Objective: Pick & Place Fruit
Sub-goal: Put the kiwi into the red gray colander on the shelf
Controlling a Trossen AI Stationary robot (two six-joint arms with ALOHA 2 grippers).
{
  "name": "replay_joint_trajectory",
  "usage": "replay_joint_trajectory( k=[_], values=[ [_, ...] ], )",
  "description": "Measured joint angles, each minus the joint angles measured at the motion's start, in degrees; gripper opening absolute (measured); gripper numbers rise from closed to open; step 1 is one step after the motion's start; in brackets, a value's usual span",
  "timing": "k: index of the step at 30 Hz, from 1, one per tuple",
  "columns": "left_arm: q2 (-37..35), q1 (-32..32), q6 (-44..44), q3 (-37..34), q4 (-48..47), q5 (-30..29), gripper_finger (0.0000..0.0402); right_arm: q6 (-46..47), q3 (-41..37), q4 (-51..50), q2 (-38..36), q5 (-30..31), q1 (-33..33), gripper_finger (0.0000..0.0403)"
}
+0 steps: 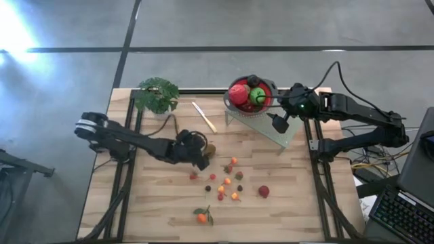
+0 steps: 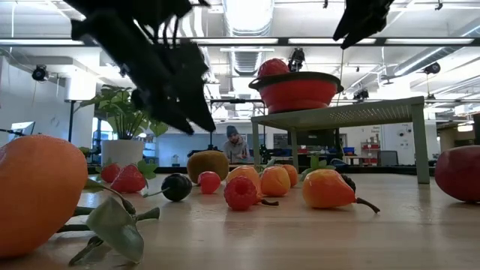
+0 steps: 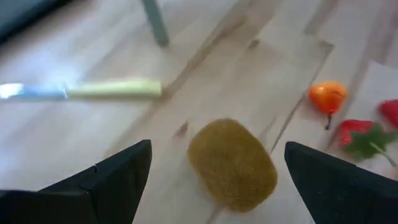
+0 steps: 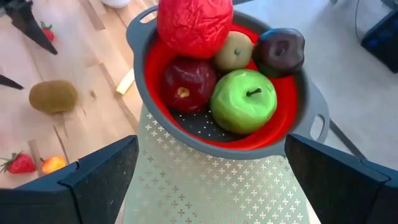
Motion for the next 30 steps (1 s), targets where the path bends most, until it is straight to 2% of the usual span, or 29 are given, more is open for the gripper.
replay_joint_trajectory(
  k=[5,16,21,30],
  values=[
    [4.7,0.0,-7.7,2.0,0.0,1.8,0.0371,-0.9,0.0,0.0,0.1,0.0,0.0,0.04],
    [11.8,0.0,-14.6,6.0,-2.5,2.5,0.0371,-0.9,-0.4,0.0,0.1,0.0,0.0,0.04],
    [12.6,0.0,-20.1,6.1,-5.0,2.5,0.0371,-1.1,-1.3,0.0,0.1,0.0,0.0,0.04],
    [12.6,-0.1,-20.5,6.0,-5.1,3.2,0.0371,-1.1,-3.2,0.0,0.1,0.0,0.0,0.04]
  ],
)
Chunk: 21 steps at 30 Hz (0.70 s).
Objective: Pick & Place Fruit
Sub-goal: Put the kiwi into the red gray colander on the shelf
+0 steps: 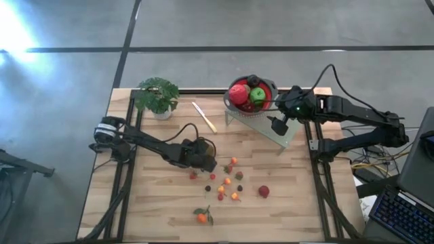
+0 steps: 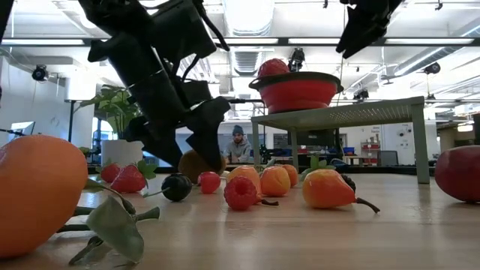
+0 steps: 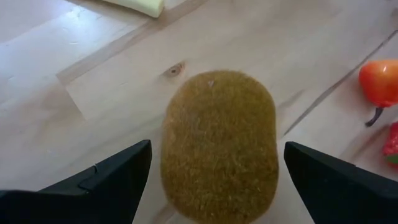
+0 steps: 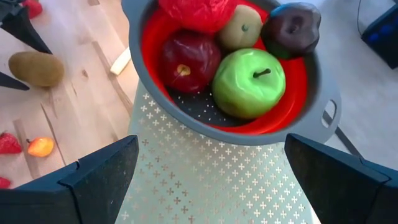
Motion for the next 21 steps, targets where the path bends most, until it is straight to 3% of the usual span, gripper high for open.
replay_joint_trajectory(
  k=[8,15,21],
  values=[
    [0.0,0.0,1.9,0.0,-0.5,3.3,0.0332,0.0,-0.7,0.0,0.0,0.0,0.0,0.04],
    [0.0,0.1,4.7,-0.1,-0.8,3.4,0.0276,-0.7,-0.7,0.3,0.0,0.0,0.0,0.04],
    [0.0,0.2,7.8,0.0,-0.8,3.5,0.0255,-0.9,-0.7,1.5,0.0,0.0,0.0,0.04]
  ],
)
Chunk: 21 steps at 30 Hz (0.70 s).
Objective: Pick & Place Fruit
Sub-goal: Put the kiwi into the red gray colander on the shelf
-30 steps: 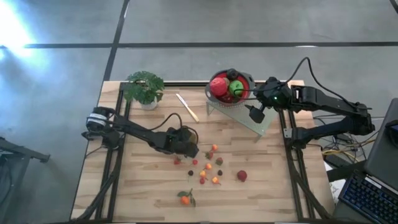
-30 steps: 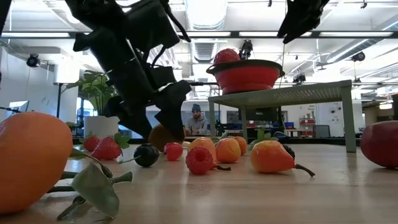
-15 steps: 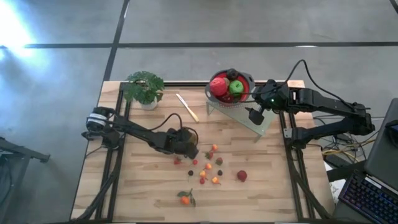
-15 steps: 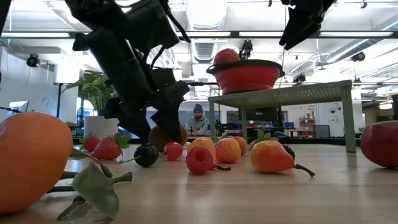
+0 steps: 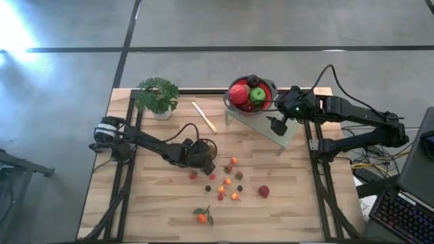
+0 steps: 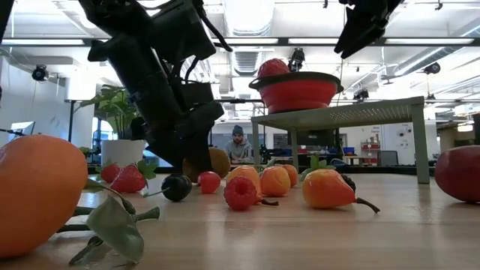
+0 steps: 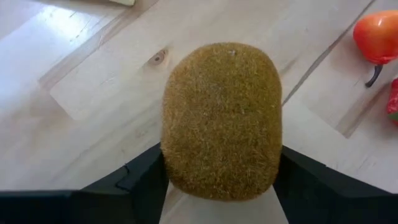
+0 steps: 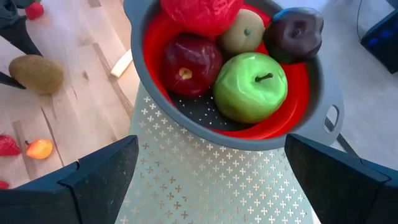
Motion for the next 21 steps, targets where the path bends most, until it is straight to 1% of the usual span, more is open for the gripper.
replay_joint_trajectory(
  k=[3,7,11,14,21],
  values=[
    [0.0,0.0,1.2,0.2,0.0,0.5,0.0254,0.3,-0.1,0.1,0.0,0.0,0.0,0.04],
    [-0.5,0.0,3.3,0.9,0.0,3.1,0.0254,0.3,-1.0,0.2,0.0,-0.3,0.0,0.04],
    [-2.3,0.0,5.0,1.1,0.0,4.0,0.0253,-0.7,-3.0,2.8,0.0,-4.7,0.9,0.04],
    [-4.6,0.0,6.5,1.0,0.0,4.5,0.0253,-2.4,-4.8,6.4,0.0,-7.9,3.4,0.04],
    [-10.4,0.0,9.8,1.0,0.2,5.4,0.0253,-4.1,-8.3,15.3,0.0,-8.0,12.8,0.04]
  ],
)
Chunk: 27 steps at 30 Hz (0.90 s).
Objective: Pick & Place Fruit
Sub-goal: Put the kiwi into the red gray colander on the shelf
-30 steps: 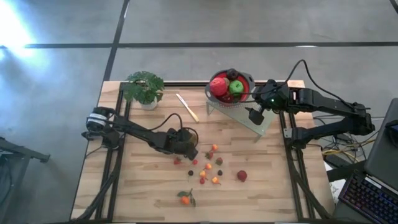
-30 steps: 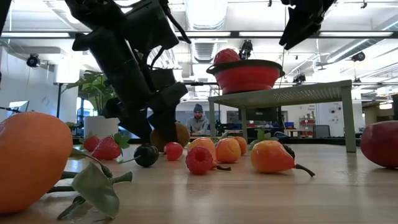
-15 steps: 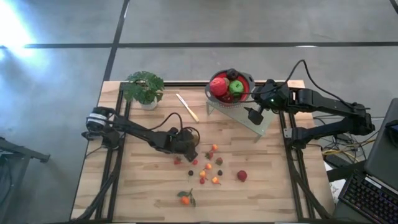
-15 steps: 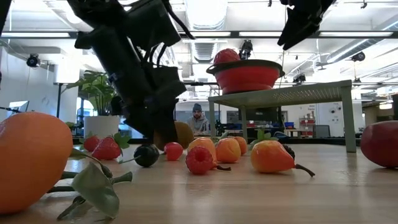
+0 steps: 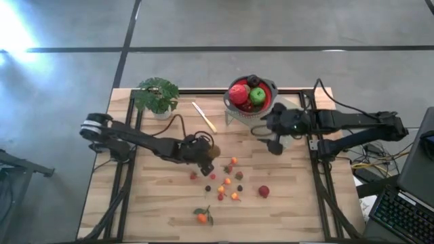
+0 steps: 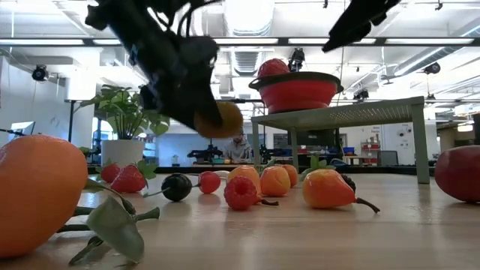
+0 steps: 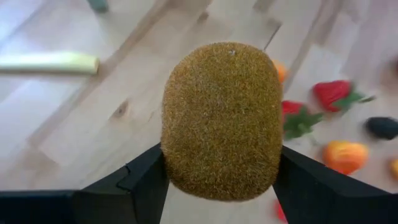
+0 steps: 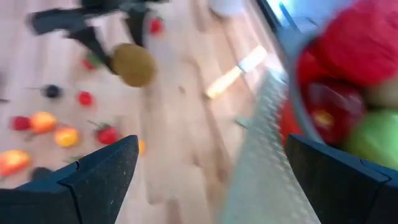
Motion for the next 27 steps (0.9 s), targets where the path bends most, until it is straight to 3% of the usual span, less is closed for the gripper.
replay_joint_trajectory(
  k=[6,13,19,23,27],
  values=[
    [-3.4,0.0,3.1,0.0,3.7,0.9,0.0253,-2.0,-3.6,8.9,0.0,3.9,8.3,0.04],
    [-5.4,0.0,7.0,0.0,11.1,9.5,0.0253,-10.1,-7.5,21.8,1.1,9.1,15.0,0.04],
    [-6.8,0.2,8.5,0.1,15.6,18.9,0.0253,-24.8,-9.6,31.3,4.4,9.7,16.0,0.04],
    [-6.8,0.3,9.5,0.9,16.7,23.0,0.0253,-24.5,-9.4,35.2,7.3,9.6,16.0,0.04],
    [-6.8,0.6,10.1,1.4,16.8,23.5,0.0253,-22.8,-7.9,35.6,9.8,9.5,16.1,0.04]
  ],
)
